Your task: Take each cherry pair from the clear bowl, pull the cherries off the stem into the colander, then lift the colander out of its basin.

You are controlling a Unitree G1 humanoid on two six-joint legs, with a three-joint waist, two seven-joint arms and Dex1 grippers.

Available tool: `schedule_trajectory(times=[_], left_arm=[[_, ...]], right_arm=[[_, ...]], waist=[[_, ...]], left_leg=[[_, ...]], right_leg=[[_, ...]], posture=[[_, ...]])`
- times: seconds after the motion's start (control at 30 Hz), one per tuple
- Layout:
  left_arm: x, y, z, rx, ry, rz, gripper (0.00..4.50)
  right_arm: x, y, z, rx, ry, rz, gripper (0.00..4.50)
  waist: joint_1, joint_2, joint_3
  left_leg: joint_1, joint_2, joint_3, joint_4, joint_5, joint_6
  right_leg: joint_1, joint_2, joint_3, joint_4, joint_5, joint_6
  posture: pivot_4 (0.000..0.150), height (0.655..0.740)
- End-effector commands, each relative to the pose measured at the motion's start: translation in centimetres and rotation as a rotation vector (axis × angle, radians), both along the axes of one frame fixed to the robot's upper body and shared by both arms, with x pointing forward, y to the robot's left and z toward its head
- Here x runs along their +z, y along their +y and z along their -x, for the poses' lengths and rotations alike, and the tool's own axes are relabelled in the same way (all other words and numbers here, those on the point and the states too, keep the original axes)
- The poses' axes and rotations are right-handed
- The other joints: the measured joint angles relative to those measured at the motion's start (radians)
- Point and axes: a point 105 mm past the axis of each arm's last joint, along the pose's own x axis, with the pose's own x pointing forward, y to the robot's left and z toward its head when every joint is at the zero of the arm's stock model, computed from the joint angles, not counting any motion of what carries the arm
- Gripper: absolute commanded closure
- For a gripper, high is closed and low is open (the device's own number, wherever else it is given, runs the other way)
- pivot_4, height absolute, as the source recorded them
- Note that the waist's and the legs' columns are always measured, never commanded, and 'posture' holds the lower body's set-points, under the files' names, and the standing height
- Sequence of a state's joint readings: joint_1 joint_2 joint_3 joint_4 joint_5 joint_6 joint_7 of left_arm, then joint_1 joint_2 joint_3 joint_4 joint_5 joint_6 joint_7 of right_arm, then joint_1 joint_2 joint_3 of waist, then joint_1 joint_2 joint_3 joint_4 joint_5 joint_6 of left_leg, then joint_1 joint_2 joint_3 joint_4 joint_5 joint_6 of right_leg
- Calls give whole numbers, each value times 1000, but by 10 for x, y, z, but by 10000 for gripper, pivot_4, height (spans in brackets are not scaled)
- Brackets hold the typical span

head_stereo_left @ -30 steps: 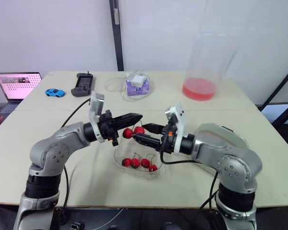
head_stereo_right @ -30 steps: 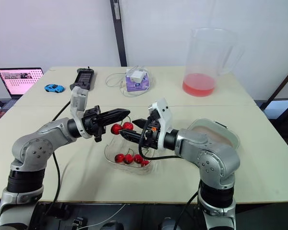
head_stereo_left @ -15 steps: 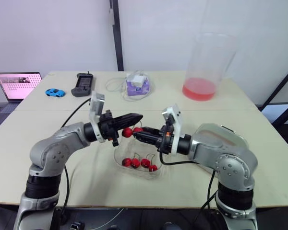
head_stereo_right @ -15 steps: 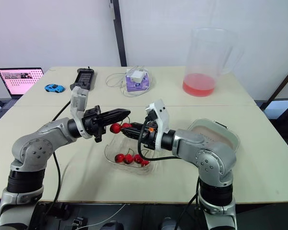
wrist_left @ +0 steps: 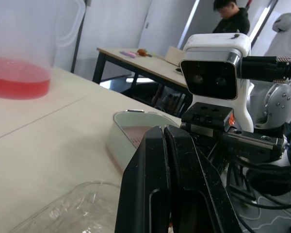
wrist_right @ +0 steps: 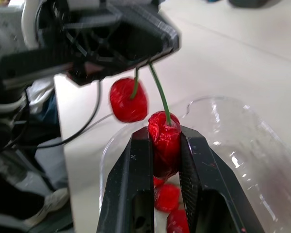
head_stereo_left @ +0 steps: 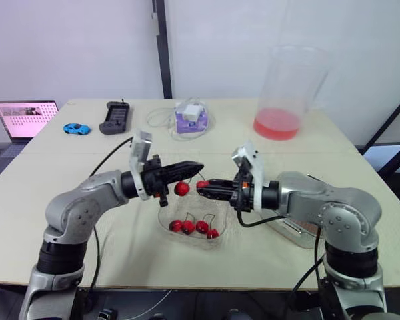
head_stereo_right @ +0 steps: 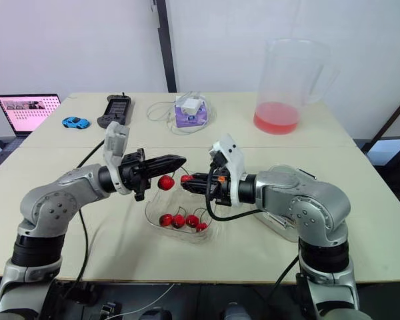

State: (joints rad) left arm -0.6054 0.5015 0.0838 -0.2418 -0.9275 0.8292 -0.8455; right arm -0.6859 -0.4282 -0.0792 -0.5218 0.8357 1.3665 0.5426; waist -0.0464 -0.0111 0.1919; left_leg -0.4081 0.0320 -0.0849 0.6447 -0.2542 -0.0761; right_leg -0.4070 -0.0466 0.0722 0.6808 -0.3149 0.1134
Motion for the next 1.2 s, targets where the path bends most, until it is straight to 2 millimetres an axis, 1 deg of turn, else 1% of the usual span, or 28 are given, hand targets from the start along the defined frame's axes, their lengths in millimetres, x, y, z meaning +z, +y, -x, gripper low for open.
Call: schedule_trajectory(times=[0.03, 0.13, 0.4, 0.5, 0.6, 0.7, 0.77, 0.83, 0.9, 1.0, 1.07, 1.13, 1.2], left_arm=[[14, 2, 1, -8, -58, 26, 45000], [13, 2, 1, -13, -55, 30, 45000], [13, 0, 1, -23, -55, 40, 45000], [14, 0, 2, -23, -57, 44, 45000], [14, -1, 2, -23, -58, 43, 45000], [14, -1, 2, -22, -59, 41, 45000], [14, 0, 3, -21, -58, 39, 45000], [13, 1, 3, -20, -57, 36, 45000], [12, 1, 3, -20, -55, 33, 45000], [10, 2, 2, -18, -53, 28, 45000], [8, 1, 0, -17, -48, 24, 45000], [7, 0, -1, -18, -44, 25, 45000], [5, -2, -1, -23, -43, 25, 45000]], right_arm=[[-6, -2, 8, 28, 31, 53, 38322], [-12, -5, 15, 46, 64, 83, 38322], [-13, -14, 18, 30, 61, 117, 38322], [-17, -15, 25, 51, 84, 132, 38322], [-16, -15, 25, 47, 79, 122, 38322], [-9, -16, 24, 47, 61, 102, 38322], [3, -17, 22, 47, 32, 53, 38322], [18, -21, 18, 21, -37, 11, 38322], [33, -33, 12, -50, -150, 17, 38322], [45, -63, 1, -188, -254, 78, 38322], [45, -104, -4, -314, -286, 168, 38322], [38, -142, -8, -395, -273, 287, 38322], [33, -164, -7, -410, -234, 366, 38322]], waist=[[2, 0, 0], [2, 0, 0], [2, 0, 0], [2, 0, 0], [2, 0, 0], [2, 0, 0], [3, 0, 0], [2, 0, 0], [3, 0, 0], [8, -1, 1], [13, -2, 1], [23, -2, 1], [26, -2, 1]], left_leg=[[0, 0, 0, 0, 0, 0], [0, 0, 0, 0, 0, 0], [0, 0, 0, 0, 0, 0], [0, 0, 0, 0, 0, 0], [0, 0, 0, 0, 0, 0], [0, 0, 0, 0, 0, 0], [0, 0, 0, 0, 0, 0], [0, 0, 0, 0, 0, 0], [0, 0, 0, 0, 0, 0], [-1, 0, 0, 0, 0, 0], [-2, 0, 0, 0, 0, 0], [-1, 0, 0, 0, -1, 2], [-1, 0, 1, 0, -2, 3]], right_leg=[[0, 0, 0, 0, 0, 0], [0, 0, 0, 0, 0, 0], [0, 0, 0, 0, 0, 0], [0, 0, 0, 0, 0, 0], [0, 0, 0, 0, 0, 0], [0, 0, 0, 0, 0, 0], [0, 0, 0, 0, 0, 0], [0, 0, 0, 0, 0, 0], [0, 0, 0, 0, 0, 0], [0, 0, 0, -2, 0, 0], [1, -1, -1, -4, 0, 0], [3, 0, -1, -7, 0, 1], [4, -1, -1, -10, 0, 1]], posture=[[1500, 7332], [1500, 7332], [1500, 7332], [1500, 7332], [1500, 7332], [1500, 7332], [1500, 7332], [1500, 7332], [1500, 7332], [1500, 7332], [1500, 7332], [1500, 7332], [1500, 7332]])
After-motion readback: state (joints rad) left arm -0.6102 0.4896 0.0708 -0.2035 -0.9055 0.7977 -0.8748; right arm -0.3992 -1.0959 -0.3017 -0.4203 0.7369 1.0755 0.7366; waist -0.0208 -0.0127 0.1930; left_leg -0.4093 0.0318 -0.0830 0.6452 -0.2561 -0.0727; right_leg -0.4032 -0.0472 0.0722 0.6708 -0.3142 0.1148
